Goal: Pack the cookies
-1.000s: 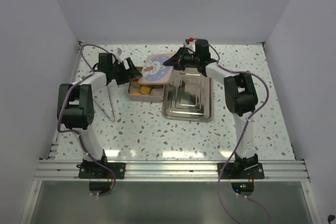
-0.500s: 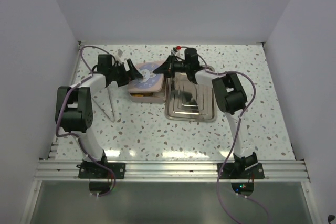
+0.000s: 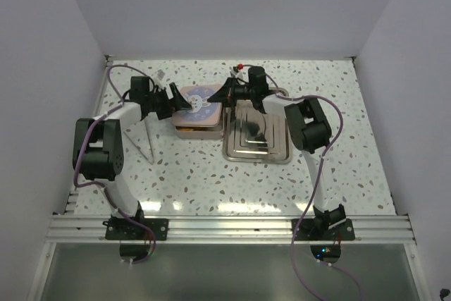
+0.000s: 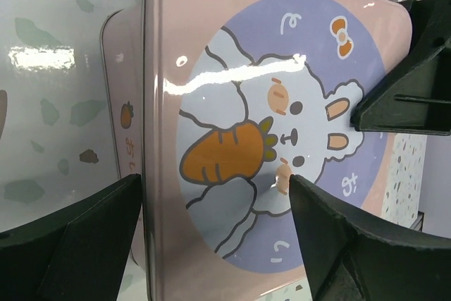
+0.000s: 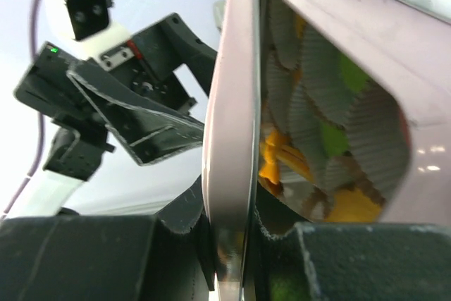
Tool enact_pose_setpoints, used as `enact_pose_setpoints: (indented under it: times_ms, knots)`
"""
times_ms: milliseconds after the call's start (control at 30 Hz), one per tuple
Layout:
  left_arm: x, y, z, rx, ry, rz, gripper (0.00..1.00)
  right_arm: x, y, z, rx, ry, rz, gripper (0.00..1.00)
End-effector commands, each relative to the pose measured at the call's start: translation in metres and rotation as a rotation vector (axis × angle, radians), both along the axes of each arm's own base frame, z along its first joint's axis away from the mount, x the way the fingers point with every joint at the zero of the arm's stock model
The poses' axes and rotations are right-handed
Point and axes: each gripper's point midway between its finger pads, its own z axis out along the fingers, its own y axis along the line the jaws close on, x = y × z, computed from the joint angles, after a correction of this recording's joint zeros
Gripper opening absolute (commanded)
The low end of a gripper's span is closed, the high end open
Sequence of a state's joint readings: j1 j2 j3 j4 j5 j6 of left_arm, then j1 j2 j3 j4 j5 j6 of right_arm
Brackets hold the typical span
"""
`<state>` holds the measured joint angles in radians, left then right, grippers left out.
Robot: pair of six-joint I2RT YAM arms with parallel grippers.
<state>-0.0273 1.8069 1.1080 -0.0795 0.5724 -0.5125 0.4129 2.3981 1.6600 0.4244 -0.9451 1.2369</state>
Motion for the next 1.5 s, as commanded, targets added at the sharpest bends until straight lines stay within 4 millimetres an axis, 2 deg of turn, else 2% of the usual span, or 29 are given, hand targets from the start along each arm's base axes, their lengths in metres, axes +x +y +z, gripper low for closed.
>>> enact_pose_setpoints:
  times_ms: [0,200,333,467,733,1000,1133,1467]
  knots:
    - [-0.005,-0.001,0.010,-0.004,-0.037,-0.021,0.89,-0.020,-0.009,-0.002,-0.069,0.000,0.064,0.05]
    - [-0.013,0.000,-0.004,0.035,0.001,-0.028,0.86,-0.031,-0.017,-0.021,-0.151,0.020,0.084,0.18]
    - [-0.016,0.001,-0.010,0.060,0.012,-0.027,0.85,-0.031,-0.020,-0.020,-0.174,0.019,0.081,0.23]
    - [-0.013,0.001,-0.009,0.100,0.007,-0.029,0.84,-0.032,-0.026,-0.022,-0.214,0.028,0.076,0.38]
    - [-0.010,0.000,-0.013,0.178,0.027,-0.031,0.82,-0.031,-0.046,-0.021,-0.307,0.000,0.073,0.57]
    - [-0.005,-0.005,-0.016,0.187,0.034,-0.039,0.81,-0.031,-0.079,-0.023,-0.394,0.025,0.052,0.58]
    - [-0.004,-0.007,-0.017,0.191,0.038,-0.044,0.81,-0.031,-0.090,-0.024,-0.403,0.031,0.037,0.56]
    - [0.003,-0.020,-0.014,0.225,0.040,-0.058,0.80,-0.031,-0.089,-0.022,-0.391,0.032,0.018,0.54]
